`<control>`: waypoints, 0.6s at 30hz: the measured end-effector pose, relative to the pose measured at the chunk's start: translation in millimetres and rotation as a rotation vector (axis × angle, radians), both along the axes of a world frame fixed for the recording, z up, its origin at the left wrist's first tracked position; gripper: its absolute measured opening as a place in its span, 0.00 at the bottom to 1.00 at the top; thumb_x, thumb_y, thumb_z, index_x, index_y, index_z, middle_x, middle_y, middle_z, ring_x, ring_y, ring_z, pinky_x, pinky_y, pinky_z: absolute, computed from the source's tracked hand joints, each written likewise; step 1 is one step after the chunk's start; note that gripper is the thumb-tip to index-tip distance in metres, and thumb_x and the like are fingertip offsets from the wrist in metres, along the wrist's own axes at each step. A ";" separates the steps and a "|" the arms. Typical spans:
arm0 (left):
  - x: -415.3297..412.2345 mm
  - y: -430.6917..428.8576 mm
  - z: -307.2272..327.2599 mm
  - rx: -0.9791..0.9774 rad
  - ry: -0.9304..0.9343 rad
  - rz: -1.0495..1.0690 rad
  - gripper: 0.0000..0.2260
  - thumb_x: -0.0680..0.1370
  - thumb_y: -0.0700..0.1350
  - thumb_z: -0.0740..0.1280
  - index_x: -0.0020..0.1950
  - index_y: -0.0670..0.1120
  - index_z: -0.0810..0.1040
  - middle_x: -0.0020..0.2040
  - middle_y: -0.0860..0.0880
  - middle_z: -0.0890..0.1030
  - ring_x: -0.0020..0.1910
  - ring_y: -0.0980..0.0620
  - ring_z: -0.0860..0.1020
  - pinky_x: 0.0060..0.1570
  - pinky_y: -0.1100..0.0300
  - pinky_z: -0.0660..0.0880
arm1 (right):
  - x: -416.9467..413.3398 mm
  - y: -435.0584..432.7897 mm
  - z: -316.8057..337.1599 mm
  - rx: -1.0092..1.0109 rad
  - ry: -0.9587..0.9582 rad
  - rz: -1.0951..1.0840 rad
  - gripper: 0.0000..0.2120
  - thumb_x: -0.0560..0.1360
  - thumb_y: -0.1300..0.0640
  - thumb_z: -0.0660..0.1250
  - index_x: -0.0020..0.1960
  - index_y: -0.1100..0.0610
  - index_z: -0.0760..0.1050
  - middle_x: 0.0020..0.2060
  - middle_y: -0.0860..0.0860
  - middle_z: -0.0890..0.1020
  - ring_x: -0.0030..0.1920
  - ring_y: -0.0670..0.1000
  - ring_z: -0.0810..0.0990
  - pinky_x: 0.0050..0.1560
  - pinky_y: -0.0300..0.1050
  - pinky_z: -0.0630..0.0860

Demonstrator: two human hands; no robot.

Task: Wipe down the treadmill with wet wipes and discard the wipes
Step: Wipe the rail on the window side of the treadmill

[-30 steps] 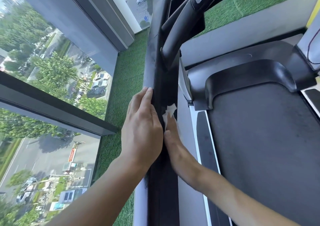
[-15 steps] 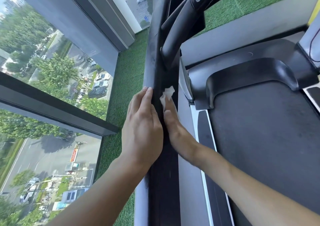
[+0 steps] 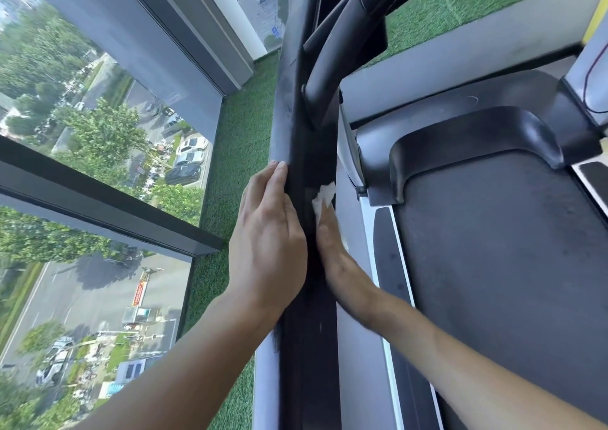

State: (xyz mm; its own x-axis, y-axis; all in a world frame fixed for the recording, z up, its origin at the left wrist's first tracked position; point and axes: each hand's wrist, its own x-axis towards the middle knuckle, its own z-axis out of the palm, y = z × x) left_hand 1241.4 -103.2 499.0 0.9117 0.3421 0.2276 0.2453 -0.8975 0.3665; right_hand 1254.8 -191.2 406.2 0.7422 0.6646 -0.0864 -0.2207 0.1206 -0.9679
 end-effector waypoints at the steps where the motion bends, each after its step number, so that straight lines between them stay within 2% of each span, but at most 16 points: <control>1: -0.1 -0.3 0.6 0.001 -0.004 0.000 0.20 0.84 0.42 0.53 0.77 0.47 0.65 0.74 0.57 0.66 0.74 0.56 0.64 0.71 0.53 0.66 | -15.8 -6.0 -1.0 -0.003 0.015 0.045 0.26 0.76 0.29 0.41 0.71 0.27 0.36 0.75 0.28 0.36 0.73 0.29 0.35 0.79 0.49 0.38; 4: -0.2 -0.8 1.6 0.000 -0.001 -0.002 0.20 0.84 0.42 0.53 0.77 0.47 0.65 0.74 0.57 0.66 0.74 0.56 0.64 0.72 0.55 0.65 | -35.5 -14.5 -5.7 -0.009 0.001 0.083 0.29 0.74 0.29 0.41 0.71 0.29 0.33 0.73 0.26 0.33 0.72 0.28 0.32 0.79 0.47 0.36; 7: 0.0 -0.2 1.0 0.002 0.003 -0.006 0.20 0.84 0.42 0.52 0.77 0.47 0.65 0.74 0.57 0.66 0.74 0.56 0.64 0.71 0.54 0.65 | 0.6 0.4 -8.3 -0.074 0.015 0.003 0.45 0.68 0.20 0.41 0.79 0.38 0.36 0.76 0.31 0.38 0.74 0.30 0.36 0.80 0.49 0.40; 8: 0.1 -0.3 0.8 0.001 0.001 -0.002 0.20 0.84 0.42 0.52 0.77 0.47 0.65 0.74 0.58 0.66 0.74 0.56 0.64 0.71 0.54 0.65 | 10.4 5.2 -9.6 -0.087 0.018 -0.017 0.46 0.68 0.19 0.41 0.80 0.39 0.37 0.77 0.31 0.39 0.75 0.31 0.37 0.80 0.49 0.40; 11: -0.1 -0.6 0.9 0.001 -0.002 0.000 0.20 0.84 0.42 0.52 0.77 0.47 0.65 0.74 0.57 0.66 0.74 0.57 0.64 0.71 0.54 0.66 | 3.6 6.5 -11.1 -0.100 0.071 -0.028 0.39 0.73 0.23 0.40 0.78 0.37 0.35 0.76 0.31 0.37 0.74 0.31 0.35 0.80 0.48 0.39; 14: 0.5 0.9 0.9 -0.007 -0.009 -0.002 0.20 0.84 0.42 0.52 0.77 0.48 0.66 0.74 0.58 0.66 0.73 0.56 0.64 0.71 0.55 0.66 | -34.9 -12.2 -5.2 -0.069 0.138 0.087 0.31 0.74 0.28 0.41 0.72 0.32 0.31 0.74 0.28 0.33 0.72 0.29 0.32 0.78 0.42 0.36; 16: 0.7 1.1 0.6 -0.014 -0.008 -0.002 0.20 0.84 0.42 0.52 0.77 0.48 0.66 0.74 0.58 0.66 0.73 0.56 0.64 0.71 0.55 0.65 | -36.2 -13.0 -4.6 -0.033 0.128 0.063 0.33 0.73 0.30 0.42 0.74 0.34 0.33 0.75 0.30 0.35 0.74 0.31 0.34 0.77 0.41 0.37; 18: 0.8 0.4 1.4 -0.020 -0.003 0.001 0.20 0.84 0.42 0.52 0.77 0.48 0.66 0.74 0.58 0.66 0.74 0.57 0.64 0.71 0.54 0.66 | -17.0 -6.4 -4.6 -0.043 0.104 0.008 0.42 0.69 0.23 0.44 0.79 0.37 0.39 0.78 0.33 0.40 0.76 0.33 0.38 0.79 0.44 0.40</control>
State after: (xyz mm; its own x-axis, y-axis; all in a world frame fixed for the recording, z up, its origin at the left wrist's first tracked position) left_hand 1242.3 -102.9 500.4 0.9106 0.3477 0.2233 0.2454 -0.8898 0.3848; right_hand 1237.9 -197.7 401.6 0.7227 0.6640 -0.1918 -0.3213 0.0770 -0.9438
